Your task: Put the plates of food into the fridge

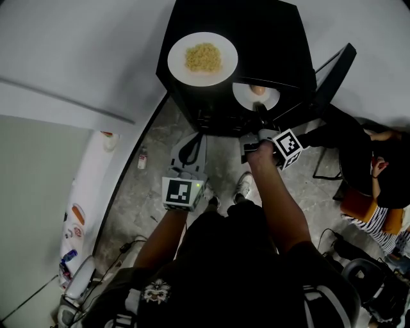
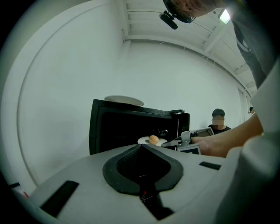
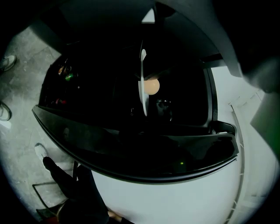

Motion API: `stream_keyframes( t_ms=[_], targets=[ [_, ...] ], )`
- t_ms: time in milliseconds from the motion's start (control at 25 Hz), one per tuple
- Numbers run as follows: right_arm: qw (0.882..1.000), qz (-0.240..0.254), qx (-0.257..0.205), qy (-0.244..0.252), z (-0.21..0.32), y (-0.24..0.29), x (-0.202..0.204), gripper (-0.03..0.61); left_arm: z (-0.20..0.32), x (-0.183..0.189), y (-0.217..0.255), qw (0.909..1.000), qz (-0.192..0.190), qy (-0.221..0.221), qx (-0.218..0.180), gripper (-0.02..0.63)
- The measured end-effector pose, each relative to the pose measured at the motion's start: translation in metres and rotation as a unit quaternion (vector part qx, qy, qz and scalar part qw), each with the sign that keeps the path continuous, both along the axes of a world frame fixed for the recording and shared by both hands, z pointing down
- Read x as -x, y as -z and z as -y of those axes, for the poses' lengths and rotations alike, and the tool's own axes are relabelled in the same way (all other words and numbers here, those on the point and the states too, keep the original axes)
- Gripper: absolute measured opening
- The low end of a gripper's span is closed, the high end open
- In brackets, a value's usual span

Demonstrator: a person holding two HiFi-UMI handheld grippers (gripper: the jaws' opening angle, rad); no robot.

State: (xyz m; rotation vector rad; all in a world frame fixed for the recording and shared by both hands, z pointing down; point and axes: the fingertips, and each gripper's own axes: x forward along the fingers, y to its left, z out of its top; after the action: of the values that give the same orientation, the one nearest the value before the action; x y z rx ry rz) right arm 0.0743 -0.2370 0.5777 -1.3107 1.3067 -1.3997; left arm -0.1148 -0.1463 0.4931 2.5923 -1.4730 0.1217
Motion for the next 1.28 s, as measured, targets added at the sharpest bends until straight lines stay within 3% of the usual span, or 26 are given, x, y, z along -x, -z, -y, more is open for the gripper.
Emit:
stream_keyframes(
  t_ms=[520, 920, 1200, 1280],
  targets=[
    [1.0, 0.01, 0.014, -0.018, 0.028, -0.005, 0.0, 0.032, 0.002, 0.017, -0.01, 0.9995, 0.023, 0.021, 0.009, 0.021],
    [0.999, 0.027, 0.021, -0.031, 0.033, -0.008, -0.006, 0.032, 0.001, 0.015, -0.003, 0.9997, 0.017, 0.019, -0.005, 0.021],
    [0.998, 0.009, 0.022, -0.055, 0.031, -0.006, -0.013, 0.034, 0.002, 0.016, 0.0, 0.9996, 0.016, 0.023, -0.005, 0.021],
    [0.998, 0.005, 0.027, -0.056, 0.028, -0.007, -0.015, 0.083, 0.001, 0.015, 0.002, 0.9996, 0.012, 0.024, -0.005, 0.021]
  ],
)
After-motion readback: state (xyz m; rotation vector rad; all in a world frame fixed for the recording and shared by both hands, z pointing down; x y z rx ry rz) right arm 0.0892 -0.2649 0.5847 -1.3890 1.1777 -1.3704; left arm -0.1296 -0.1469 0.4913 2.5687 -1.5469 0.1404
